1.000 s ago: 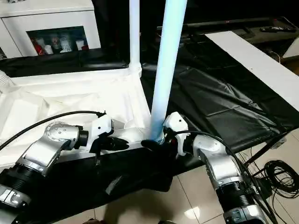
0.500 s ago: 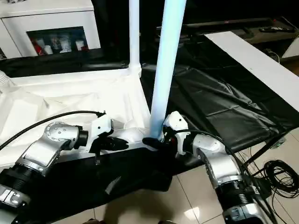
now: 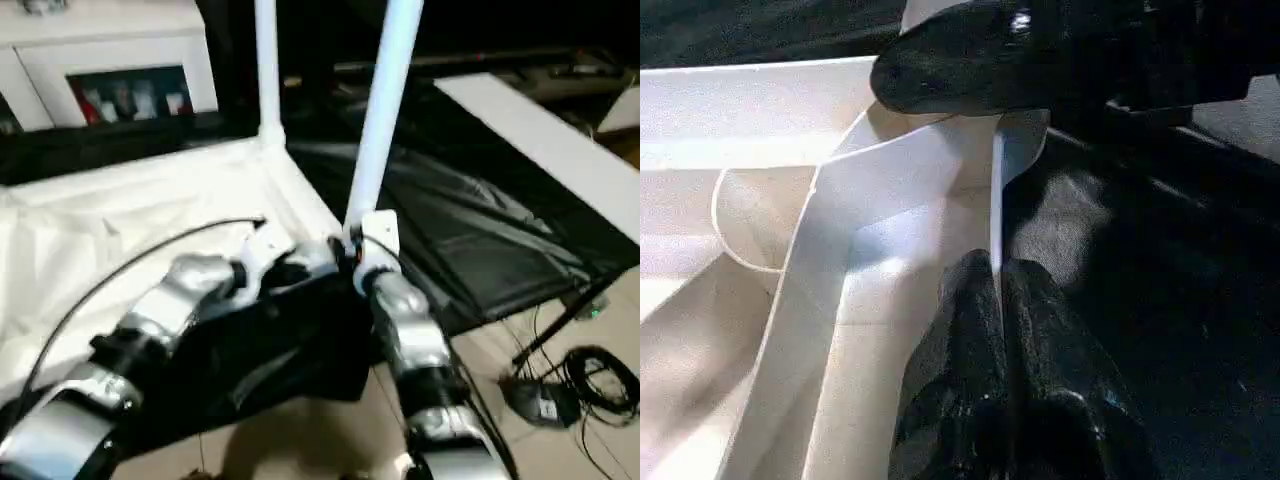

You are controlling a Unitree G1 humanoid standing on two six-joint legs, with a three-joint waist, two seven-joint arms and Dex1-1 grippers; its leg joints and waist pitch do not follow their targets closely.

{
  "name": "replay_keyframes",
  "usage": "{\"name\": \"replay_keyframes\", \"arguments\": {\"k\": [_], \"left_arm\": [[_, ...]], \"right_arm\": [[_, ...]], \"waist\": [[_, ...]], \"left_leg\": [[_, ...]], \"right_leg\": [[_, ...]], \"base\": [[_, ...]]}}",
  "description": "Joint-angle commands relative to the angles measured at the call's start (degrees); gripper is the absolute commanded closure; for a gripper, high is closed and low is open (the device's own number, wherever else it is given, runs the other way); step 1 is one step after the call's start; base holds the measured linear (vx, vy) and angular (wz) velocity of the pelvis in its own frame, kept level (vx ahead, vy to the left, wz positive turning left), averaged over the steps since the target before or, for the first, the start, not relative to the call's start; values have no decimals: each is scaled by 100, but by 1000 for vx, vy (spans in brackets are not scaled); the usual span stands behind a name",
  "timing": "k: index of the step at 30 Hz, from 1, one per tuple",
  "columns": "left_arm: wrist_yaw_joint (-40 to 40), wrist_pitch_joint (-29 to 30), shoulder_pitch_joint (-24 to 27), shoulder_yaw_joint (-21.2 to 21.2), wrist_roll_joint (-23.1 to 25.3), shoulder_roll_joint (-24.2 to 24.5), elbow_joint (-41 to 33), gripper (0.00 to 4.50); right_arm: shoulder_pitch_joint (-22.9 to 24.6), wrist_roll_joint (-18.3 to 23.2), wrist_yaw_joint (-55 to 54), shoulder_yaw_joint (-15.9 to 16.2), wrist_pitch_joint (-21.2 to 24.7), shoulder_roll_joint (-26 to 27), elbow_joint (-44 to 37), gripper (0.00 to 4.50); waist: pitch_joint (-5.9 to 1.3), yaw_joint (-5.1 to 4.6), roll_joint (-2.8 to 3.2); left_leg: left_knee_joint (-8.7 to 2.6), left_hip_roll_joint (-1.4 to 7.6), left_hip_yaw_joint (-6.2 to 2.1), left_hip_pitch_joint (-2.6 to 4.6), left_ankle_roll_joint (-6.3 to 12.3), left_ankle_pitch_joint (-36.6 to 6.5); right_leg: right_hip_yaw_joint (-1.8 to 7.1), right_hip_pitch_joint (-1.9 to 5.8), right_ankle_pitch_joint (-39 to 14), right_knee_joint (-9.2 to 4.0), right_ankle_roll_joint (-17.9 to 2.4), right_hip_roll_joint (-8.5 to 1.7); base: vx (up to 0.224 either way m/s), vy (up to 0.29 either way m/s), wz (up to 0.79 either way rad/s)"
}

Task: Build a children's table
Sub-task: Rotate leg to tighten, then rotate table base

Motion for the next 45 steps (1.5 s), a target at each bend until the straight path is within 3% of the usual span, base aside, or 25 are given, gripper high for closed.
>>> {"name": "replay_keyframes", "arguments": {"k": [1, 4, 5, 7, 12, 14, 18, 21, 22, 23, 24, 29, 30, 31, 35, 36, 40, 41, 43, 44, 45], "left_arm": [[239, -289, -103, -87, 83, -100, 203, 450], [78, -512, -48, -146, 150, -32, 190, 450], [78, -512, -48, -146, 150, -32, 190, 450], [-117, -693, 42, -186, 141, 59, 118, 450], [-280, -965, 165, -183, 89, 110, 91, 450], [-385, -1141, 246, -144, 8, 105, 30, 450], [-242, -1309, 304, -31, -73, 56, -54, 450], [-123, -1243, 296, 254, -302, 29, -257, 450], [-147, -1180, 298, 316, -364, 52, -338, 409], [-343, -919, 335, 400, -520, 135, -597, 401], [-470, -770, 371, 425, -594, 199, -765, 401], [-1272, 302, 862, 494, -986, 883, -2081, 355], [-1315, 347, 899, 492, -1008, 927, -2151, 355], [-1466, 502, 1025, 484, -1084, 1077, -2393, 351], [-1927, 1092, 1660, 386, -1315, 1733, -3318, 316], [-1930, 1182, 1766, 384, -1329, 1812, -3436, 310], [-1403, 1495, 2135, 557, -1064, 1892, -3615, 278], [-1316, 1535, 2200, 572, -1008, 1898, -3633, 278], [-1236, 1762, 2433, 561, -989, 1979, -3868, 251], [-1193, 1737, 2518, 552, -937, 2002, -3909, 251], [-1193, 1737, 2518, 552, -937, 2002, -3909, 247]], "right_arm": [[-33, 80, 54, 92, 75, 245, 175, 184], [44, 56, 325, 138, 34, 227, 54, 184], [44, 56, 325, 138, 34, 227, 54, 128], [203, 238, 673, 93, -74, 212, -238, 112], [501, 102, 621, 238, -202, -42, -869, 87], [870, 142, 804, 301, 48, -282, -1686, 87], [1367, 196, 1122, 415, 346, -547, -2592, 87], [1991, 257, 1512, 590, 680, -850, -3572, 87], [2095, 269, 1546, 630, 726, -902, -3734, 81], [2189, 324, 1615, 699, 853, -978, -3940, 81], [2215, 373, 1670, 735, 909, -1008, -4021, 81], [2164, 441, 2073, 980, 1074, -1140, -4097, 81], [2150, 434, 2084, 984, 1059, -1139, -4079, 81], [2102, 408, 2121, 998, 1007, -1137, -4018, 81], [1644, 400, 2042, 874, 883, -942, -3520, 81], [1561, 411, 2032, 867, 902, -920, -3449, 81], [1035, 428, 2001, 887, 856, -826, -2903, 81], [910, 440, 1991, 879, 823, -795, -2760, 81], [585, 457, 2000, 831, 736, -706, -2365, 81], [442, 404, 1933, 808, 646, -687, -2169, 81], [442, 404, 1933, 808, 646, -687, -2169, 81]], "waist": [[-371, -8, -45], [-371, 9, -38], [-369, 17, -31], [-386, 29, -31], [-414, 60, -36], [-397, 77, -70], [-415, 106, -62], [-436, 207, -53], [-436, 201, -44], [-442, 202, -16], [-441, 187, -40], [-411, 145, 17], [-410, 131, 23], [-406, 113, 69], [-396, 75, 86], [-392, 58, 42], [-396, 55, 69], [-397, 47, -5], [-398, 50, 31], [-402, 40, -21], [-398, 48, 8]], "left_leg": [[-399, 86, -77, 68, 36, -1656], [-389, 88, -66, 61, 89, -1560], [-391, 92, -68, 51, 102, -1529], [-383, 99, -63, 53, 136, -1527], [-370, 104, -54, 53, 157, -1298], [-377, 99, -54, 40, 191, -1274], [-365, 117, -49, 55, 257, -1230], [-347, 126, -56, 32, 345, -1001], [-352, 126, -67, 1, 350, -982], [-355, 122, -79, -7, 320, -988], [-357, 131, -77, -9, 309, -1004], [-371, 140, -67, 31, 194, -1281], [-380, 144, -72, 21, 180, -1271], [-377, 136, -66, 51, 115, -1334], [-416, 142, -78, 58, -1, -1504], [-413, 137, -71, 52, -19, -1509], [-386, 124, -48, 102, -54, -1452], [-383, 126, -43, 92, -36, -1430], [-399, 128, -70, 59, -34, -1303], [-380, 121, -55, 59, -28, -1260], [-381, 119, -56, 66, -17, -1232]], "right_leg": [[194, 227, -1974, -467, -827, -231], [205, 237, -1836, -452, -894, -243], [206, 243, -1824, -441, -905, -249], [207, 256, -1810, -445, -910, -259], [211, 266, -1603, -411, -949, -247], [209, 288, -1610, -419, -902, -234], [221, 260, -1584, -407, -891, -249], [228, 298, -1147, -351, -915, -238], [220, 309, -1036, -336, -948, -243], [211, 322, -1018, -317, -977, -250], [208, 320, -977, -309, -1038, -253], [222, 277, -1309, -329, -1061, -243], [224, 281, -1307, -327, -1062, -242], [226, 245, -1282, -334, -1067, -211], [224, 237, -1386, -326, -1114, -213], [220, 244, -1387, -315, -1107, -201], [239, 215, -1399, -324, -1047, -190], [239, 221, -1390, -331, -1037, -192], [235, 252, -1410, -307, -1043, -219], [233, 246, -1377, -307, -1020, -203], [238, 239, -1364, -303, -1008, -204]], "base": [[0, 0, 0], [0, 0, 0], [0, 0, 0], [0, 0, 0], [0, 0, 0], [0, 0, 0], [0, 0, 0], [0, 0, 0], [0, 0, 0], [0, 0, 0], [0, 0, 0], [0, 0, 0], [0, 0, 0], [0, 0, 0], [0, 0, 0], [0, 0, 0], [0, 0, 0], [0, 0, 0], [0, 0, 0], [0, 0, 0], [0, 0, 0]]}}
